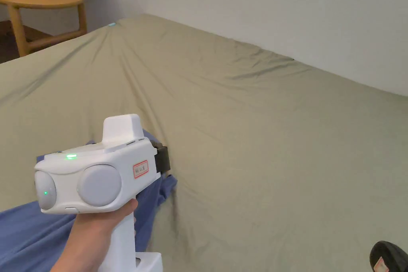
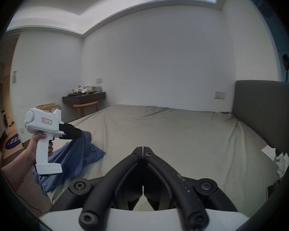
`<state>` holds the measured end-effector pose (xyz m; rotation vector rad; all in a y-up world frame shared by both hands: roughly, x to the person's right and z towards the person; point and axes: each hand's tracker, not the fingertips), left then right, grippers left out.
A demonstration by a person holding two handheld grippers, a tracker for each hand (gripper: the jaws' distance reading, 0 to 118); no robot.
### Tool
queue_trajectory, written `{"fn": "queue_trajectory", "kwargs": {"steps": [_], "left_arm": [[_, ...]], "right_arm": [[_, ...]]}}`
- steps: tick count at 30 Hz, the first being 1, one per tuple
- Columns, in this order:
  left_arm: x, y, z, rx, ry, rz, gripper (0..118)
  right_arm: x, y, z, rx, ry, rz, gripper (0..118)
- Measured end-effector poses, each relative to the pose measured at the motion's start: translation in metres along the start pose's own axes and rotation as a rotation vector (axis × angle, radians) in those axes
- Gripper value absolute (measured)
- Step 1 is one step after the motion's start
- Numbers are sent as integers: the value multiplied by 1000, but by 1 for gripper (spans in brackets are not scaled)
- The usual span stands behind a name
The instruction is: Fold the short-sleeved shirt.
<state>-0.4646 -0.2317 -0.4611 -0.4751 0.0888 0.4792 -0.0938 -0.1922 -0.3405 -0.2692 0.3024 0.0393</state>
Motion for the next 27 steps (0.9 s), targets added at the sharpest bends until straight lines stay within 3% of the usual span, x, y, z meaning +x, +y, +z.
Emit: {"fn": "queue_trajectory", "kwargs": {"steps": [5, 11, 15, 19, 23, 27], "left_arm": [[101, -28, 4, -30, -231, -158, 3], [206, -108, 32, -166, -554, -314, 3], [253, -169, 67, -253, -807, -479, 3], [269, -219, 89, -402, -990, -514, 3], [277, -272, 75, -525, -862, -677, 3], [275, -295, 54, -585, -756, -712, 3]], "right_arm": [[35, -4, 39, 41, -118, -45, 2], [61, -10, 78, 70, -211, -86, 2], [76, -17, 98, 74, -275, -106, 2], [89, -25, 112, 71, -333, -136, 2], [99, -38, 121, 42, -382, -170, 2], [102, -49, 128, 16, -395, -193, 2]]}}
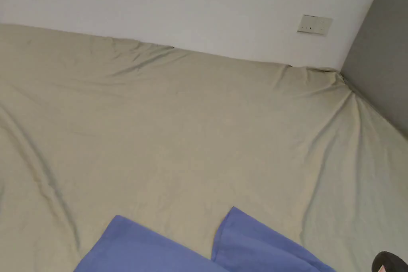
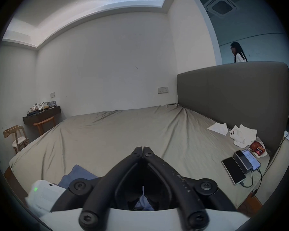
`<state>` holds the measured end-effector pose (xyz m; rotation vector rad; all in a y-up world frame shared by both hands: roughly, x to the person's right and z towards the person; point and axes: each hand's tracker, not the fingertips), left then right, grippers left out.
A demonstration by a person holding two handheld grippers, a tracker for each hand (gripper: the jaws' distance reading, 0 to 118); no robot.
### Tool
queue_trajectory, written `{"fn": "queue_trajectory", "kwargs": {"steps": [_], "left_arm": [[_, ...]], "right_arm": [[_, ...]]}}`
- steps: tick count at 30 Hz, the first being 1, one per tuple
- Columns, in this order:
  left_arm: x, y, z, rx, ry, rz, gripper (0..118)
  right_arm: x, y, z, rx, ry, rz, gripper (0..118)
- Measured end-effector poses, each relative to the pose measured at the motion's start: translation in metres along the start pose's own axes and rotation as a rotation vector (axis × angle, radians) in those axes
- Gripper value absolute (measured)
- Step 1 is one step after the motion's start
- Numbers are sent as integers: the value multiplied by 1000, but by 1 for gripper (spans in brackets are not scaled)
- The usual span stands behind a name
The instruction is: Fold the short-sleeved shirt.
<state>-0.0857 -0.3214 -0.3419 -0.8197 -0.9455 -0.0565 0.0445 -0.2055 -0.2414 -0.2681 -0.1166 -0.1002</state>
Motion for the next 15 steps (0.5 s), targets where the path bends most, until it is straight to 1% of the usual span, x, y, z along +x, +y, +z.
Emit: {"fn": "queue_trajectory", "kwargs": {"steps": [3, 4, 5, 6, 7, 9, 10, 11, 12, 13, 14, 15], "left_arm": [[-10, -4, -13, -62, 51, 3, 3], [-13, -5, -14, -81, 61, 27, 4], [-16, -7, -11, -91, 71, 56, 11], [-20, -10, -4, -77, 76, 83, 23], [-23, -12, 7, -56, 73, 111, 40], [-33, -15, 39, 6, 72, 173, 62], [-38, -17, 58, 51, 84, 209, 76], [-44, -19, 80, 91, 109, 235, 84], [-49, -21, 101, 135, 150, 259, 86], [-53, -23, 120, 179, 201, 268, 81], [-57, -27, 139, 241, 281, 276, 67], [-59, -30, 155, 283, 368, 280, 42]], "right_arm": [[2, -7, -3, -28, -18, 8, 2], [2, -8, -4, -36, -21, 14, 2], [1, -9, -6, -42, -20, 18, 2], [0, -10, -8, -46, -18, 21, 2], [-1, -10, -9, -49, -11, 22, 2], [-2, -10, -11, -44, 10, 17, 2], [-3, -9, -13, -41, 23, 11, 2], [-5, -8, -14, -35, 36, 6, 2], [-6, -8, -16, -29, 53, 4, 2], [-6, -7, -17, -26, 62, 5, 2], [-8, -7, -19, -25, 70, 7, 2], [-9, -7, -20, -24, 78, 8, 2]]}}
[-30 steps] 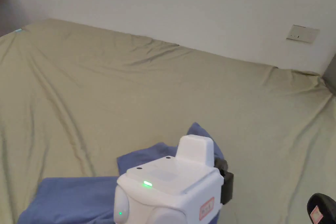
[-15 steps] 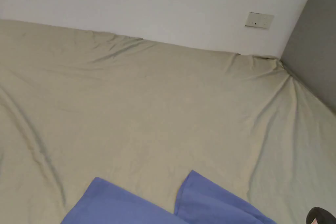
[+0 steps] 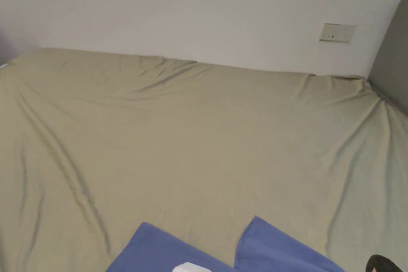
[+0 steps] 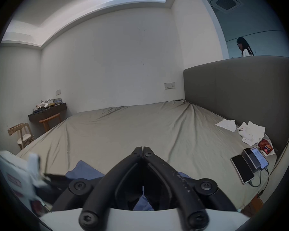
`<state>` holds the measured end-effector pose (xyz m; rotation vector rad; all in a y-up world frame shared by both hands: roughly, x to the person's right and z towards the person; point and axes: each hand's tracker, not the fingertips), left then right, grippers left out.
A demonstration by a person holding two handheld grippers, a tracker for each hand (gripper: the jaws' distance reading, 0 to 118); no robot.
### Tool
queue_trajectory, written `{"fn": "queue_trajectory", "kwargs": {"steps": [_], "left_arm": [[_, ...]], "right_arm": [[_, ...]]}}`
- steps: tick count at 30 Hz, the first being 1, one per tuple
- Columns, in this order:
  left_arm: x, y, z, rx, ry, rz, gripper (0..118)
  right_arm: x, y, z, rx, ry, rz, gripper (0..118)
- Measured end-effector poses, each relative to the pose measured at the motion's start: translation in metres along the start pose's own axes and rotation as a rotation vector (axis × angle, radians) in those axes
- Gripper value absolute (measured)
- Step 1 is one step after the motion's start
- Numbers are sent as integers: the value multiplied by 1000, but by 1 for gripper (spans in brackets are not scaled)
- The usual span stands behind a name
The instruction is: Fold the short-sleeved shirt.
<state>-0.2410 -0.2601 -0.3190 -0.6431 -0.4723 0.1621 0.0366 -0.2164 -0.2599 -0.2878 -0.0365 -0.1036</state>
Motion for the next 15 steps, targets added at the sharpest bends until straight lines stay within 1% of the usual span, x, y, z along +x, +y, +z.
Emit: {"fn": "queue_trajectory", "kwargs": {"steps": [1, 2, 6, 8, 9, 13, 15], "left_arm": [[-9, 2, 12, 45, 91, 7, 5], [-17, 3, 20, 53, 207, 8, 1], [-47, -2, 47, 47, 346, -9, 0], [-51, -12, 57, 25, 382, 3, 0], [-54, -17, 59, 13, 383, 15, 0], [-60, -32, 53, -47, 353, 137, 0], [-61, -33, 47, -59, 352, 137, 0]], "right_arm": [[-1, 0, -1, 2, 9, 0, 2], [-2, -1, -2, 2, 17, -2, 2], [-6, -6, -3, -10, 35, -6, 2], [-8, -11, -2, -18, 32, -2, 2], [-8, -13, -1, -24, 27, 1, 2], [-6, -21, 0, -80, 34, -7, 1], [-5, -23, 3, -81, 34, -4, 1]]}}
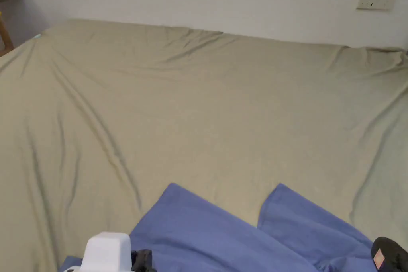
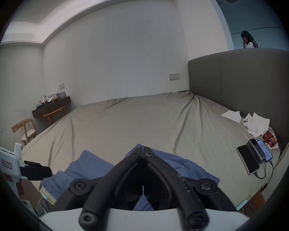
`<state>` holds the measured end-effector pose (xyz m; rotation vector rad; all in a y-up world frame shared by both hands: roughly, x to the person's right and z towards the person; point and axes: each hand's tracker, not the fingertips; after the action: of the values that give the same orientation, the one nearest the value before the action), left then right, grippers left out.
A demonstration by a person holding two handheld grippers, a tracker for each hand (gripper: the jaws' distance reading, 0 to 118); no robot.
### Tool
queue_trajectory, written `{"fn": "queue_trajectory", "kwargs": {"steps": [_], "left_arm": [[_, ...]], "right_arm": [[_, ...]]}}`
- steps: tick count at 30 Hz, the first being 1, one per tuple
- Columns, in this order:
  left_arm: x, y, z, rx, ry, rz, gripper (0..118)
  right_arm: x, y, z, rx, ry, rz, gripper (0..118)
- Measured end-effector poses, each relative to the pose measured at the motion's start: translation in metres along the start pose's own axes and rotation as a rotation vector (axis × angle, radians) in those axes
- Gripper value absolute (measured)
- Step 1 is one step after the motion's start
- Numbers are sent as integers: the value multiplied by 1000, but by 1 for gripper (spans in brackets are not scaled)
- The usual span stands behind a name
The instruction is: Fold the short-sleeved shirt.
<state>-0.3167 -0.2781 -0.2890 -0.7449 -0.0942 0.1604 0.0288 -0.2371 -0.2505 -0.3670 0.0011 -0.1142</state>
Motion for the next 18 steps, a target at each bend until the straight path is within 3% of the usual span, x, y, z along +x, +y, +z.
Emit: {"fn": "queue_trajectory", "kwargs": {"steps": [5, 9, 10, 12, 13, 14, 16, 18], "left_arm": [[-1, 13, -17, 32, -39, -56, 0], [1, 42, -45, 64, -76, -166, 3], [0, 50, -58, 70, -76, -176, 26], [-6, 66, -89, 45, -103, -187, 93], [-8, 75, -104, 28, -109, -194, 118], [-10, 82, -118, 30, -110, -203, 118], [-9, 91, -140, 55, -66, -256, 102], [-4, 99, -162, 10, -17, -324, 101]], "right_arm": [[-1, 2, 7, 9, -5, 43, 1], [0, 4, 4, 8, -16, 24, 1], [1, 5, 3, 5, -15, 12, 1], [2, 6, 1, -1, -9, -1, 1], [2, 6, 0, -5, -8, 0, 1], [2, 7, -1, -9, -12, 6, 1], [0, 8, -4, -18, -28, 28, 1], [1, 10, -9, -31, -45, 38, 1]]}}
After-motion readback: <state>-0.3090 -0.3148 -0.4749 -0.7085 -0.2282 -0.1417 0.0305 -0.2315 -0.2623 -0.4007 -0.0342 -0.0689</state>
